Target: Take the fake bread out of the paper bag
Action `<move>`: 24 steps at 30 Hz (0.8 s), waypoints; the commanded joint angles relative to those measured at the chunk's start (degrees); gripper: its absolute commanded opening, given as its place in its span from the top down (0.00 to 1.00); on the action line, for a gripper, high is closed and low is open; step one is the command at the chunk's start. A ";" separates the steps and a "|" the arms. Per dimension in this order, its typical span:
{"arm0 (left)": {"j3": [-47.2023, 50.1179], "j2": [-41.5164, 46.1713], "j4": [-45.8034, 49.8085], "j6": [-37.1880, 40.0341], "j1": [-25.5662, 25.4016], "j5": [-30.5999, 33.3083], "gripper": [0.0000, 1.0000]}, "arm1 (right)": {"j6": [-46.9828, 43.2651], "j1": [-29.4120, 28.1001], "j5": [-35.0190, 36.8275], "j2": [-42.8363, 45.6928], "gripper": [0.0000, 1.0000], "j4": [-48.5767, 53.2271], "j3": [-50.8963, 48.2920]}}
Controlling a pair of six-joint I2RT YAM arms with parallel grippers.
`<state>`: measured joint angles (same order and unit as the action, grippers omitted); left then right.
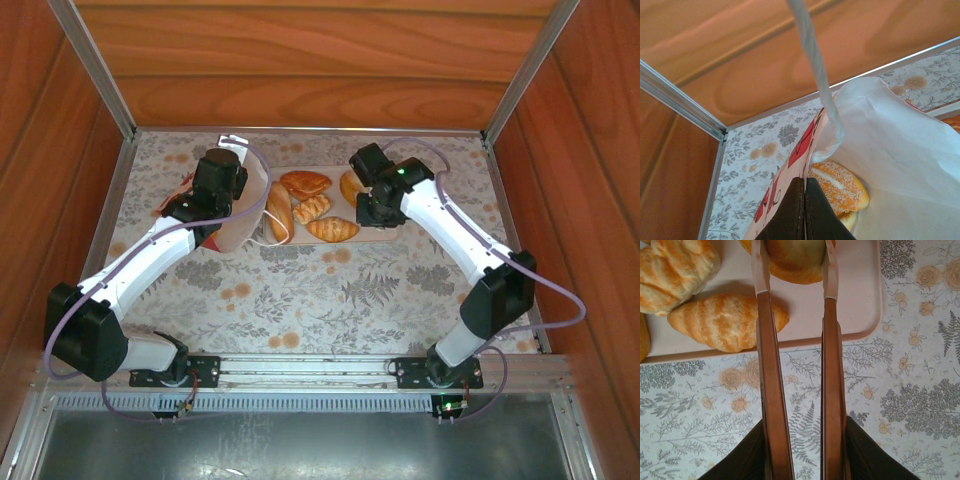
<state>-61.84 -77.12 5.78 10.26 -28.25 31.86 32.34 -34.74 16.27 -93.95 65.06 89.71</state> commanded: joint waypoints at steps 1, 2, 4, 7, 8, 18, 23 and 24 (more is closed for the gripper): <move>0.10 1.58 -1.03 0.11 0.14 -0.30 1.00 | 2.44 0.38 2.61 -0.80 0.84 -2.51 3.53; 0.14 1.54 -1.04 0.28 0.11 -0.30 1.00 | 2.62 0.38 2.77 -3.40 0.84 -2.40 4.11; -0.03 1.23 -1.06 0.70 0.05 -0.34 1.00 | 2.90 0.35 2.29 -4.99 0.82 -2.61 5.15; -0.29 0.97 -1.04 1.29 0.06 -0.30 1.00 | 3.38 0.35 2.16 -7.00 0.81 -2.82 6.08; -0.42 0.83 -1.04 1.34 0.08 -0.39 1.00 | 3.51 0.46 2.02 -7.48 0.81 -2.83 6.32; -0.74 -0.05 -1.40 0.81 0.05 -1.71 1.00 | 4.13 0.40 -2.69 -9.28 0.74 -4.93 5.74; -0.12 0.49 -1.77 0.62 0.05 -2.15 1.00 | 4.23 0.42 -5.01 -9.14 0.71 -4.70 5.39; -0.03 0.48 -1.78 0.59 0.11 -2.06 1.00 | 4.31 0.41 -5.59 -9.06 0.71 -4.61 5.39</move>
<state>-61.84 -77.14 5.74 10.72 -28.23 30.13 35.68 -34.46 12.91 -103.57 61.36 94.59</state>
